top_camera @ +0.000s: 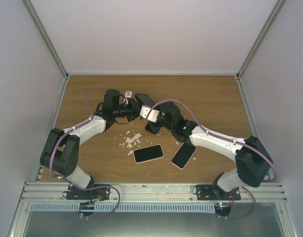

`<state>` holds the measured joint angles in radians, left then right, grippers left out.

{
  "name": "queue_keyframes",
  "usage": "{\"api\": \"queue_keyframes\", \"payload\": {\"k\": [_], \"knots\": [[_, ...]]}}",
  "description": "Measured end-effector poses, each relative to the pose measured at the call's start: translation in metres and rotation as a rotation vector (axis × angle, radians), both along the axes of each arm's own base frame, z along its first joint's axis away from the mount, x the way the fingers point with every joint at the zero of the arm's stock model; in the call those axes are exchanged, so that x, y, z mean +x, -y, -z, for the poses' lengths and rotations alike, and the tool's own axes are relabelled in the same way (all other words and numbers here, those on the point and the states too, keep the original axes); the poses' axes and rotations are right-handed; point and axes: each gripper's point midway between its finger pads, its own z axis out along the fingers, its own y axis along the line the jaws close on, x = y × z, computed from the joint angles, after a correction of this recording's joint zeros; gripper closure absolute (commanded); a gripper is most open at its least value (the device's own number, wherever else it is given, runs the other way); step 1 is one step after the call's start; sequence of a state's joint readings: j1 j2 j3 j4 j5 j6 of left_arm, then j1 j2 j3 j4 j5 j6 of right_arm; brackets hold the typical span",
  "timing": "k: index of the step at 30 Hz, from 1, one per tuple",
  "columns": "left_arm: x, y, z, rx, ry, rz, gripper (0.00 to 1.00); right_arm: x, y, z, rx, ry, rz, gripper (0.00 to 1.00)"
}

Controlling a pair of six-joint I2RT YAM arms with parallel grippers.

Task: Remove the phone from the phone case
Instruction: Remove the phone case from the phone.

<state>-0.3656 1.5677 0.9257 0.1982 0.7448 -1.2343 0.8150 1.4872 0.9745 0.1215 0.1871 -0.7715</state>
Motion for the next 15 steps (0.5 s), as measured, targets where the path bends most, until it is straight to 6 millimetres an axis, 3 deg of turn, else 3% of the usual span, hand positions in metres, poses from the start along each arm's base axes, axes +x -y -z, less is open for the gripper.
{"api": "queue_keyframes", "payload": {"k": [10, 15], "knots": [[-0.001, -0.002, -0.003, 0.008, 0.016, -0.001, 1.0, -0.002, 0.001, -0.006, 0.013, -0.013, 0.002, 1.0], [0.0, -0.012, -0.009, 0.032, 0.043, -0.012, 1.0, -0.005, -0.004, -0.014, 0.02, -0.048, -0.023, 0.99]]}}
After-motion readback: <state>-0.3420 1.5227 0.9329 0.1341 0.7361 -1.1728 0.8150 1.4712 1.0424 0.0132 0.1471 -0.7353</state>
